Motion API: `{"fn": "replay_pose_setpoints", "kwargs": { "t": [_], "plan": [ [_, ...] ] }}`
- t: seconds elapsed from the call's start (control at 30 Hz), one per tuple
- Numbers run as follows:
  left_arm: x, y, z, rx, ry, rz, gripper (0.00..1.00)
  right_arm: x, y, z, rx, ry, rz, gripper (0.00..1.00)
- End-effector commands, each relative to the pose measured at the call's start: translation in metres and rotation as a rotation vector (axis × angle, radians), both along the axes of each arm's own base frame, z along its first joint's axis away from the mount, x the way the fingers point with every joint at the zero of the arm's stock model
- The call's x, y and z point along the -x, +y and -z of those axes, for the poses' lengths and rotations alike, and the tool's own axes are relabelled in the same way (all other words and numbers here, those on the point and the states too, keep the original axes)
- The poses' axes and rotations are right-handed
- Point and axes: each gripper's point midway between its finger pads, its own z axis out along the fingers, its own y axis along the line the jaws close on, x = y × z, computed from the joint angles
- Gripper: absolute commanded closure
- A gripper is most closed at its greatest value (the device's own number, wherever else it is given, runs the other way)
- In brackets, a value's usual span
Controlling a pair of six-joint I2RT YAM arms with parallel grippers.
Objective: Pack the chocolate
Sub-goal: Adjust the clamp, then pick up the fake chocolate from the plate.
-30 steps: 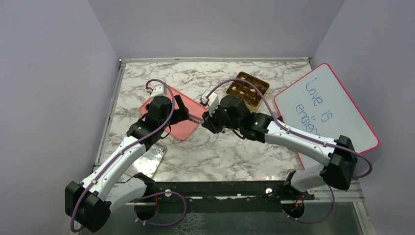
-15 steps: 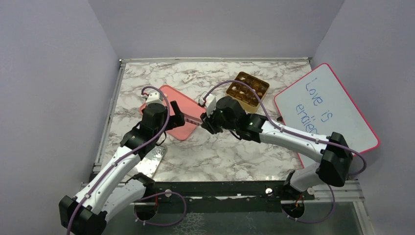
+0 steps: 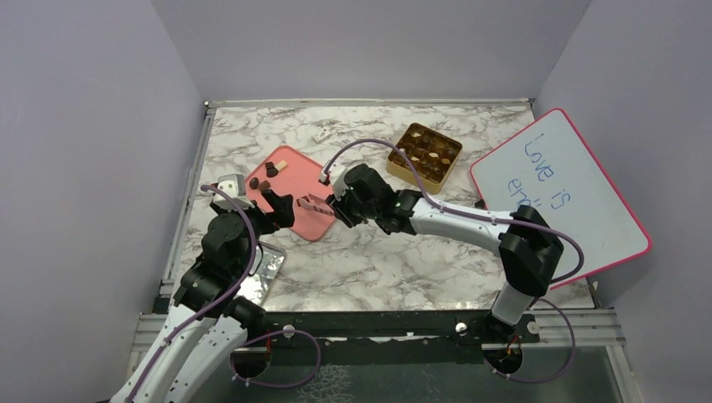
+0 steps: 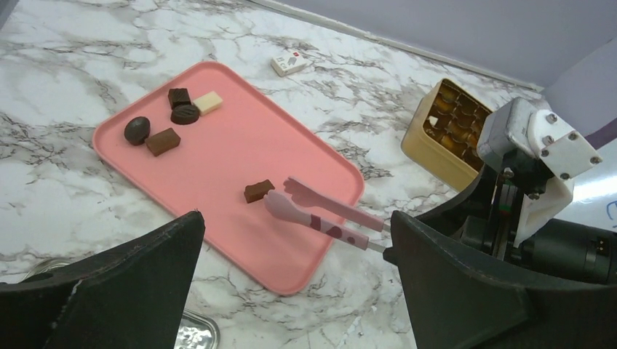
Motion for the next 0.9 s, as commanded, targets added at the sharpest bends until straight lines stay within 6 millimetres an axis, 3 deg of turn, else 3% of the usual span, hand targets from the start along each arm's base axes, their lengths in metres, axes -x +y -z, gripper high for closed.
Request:
{"fn": "replay_pose_setpoints", "kwargs": {
  "t": [0.0,0.17,0.57,0.87],
  "plan": [
    [-0.002,0.011,-0.004,-0.043,-0.036,-0.042,0.01,-0.022,0.016,-0.015,-0.036,-0.082,0.026,0.63],
    [-0.004,0.01,0.0,-0.072,-0.022,-0.035,0.01,-0.034,0.02,-0.006,0.007,-0.097,0.045,0.62],
    [-0.006,0.009,0.005,-0.085,-0.006,-0.031,0.01,-0.036,0.042,0.025,0.066,-0.023,-0.01,0.61],
    [-0.002,0.017,-0.005,-0.061,-0.044,-0.067,0.01,-0.037,0.054,0.027,0.055,-0.012,-0.051,0.61]
  ]
}}
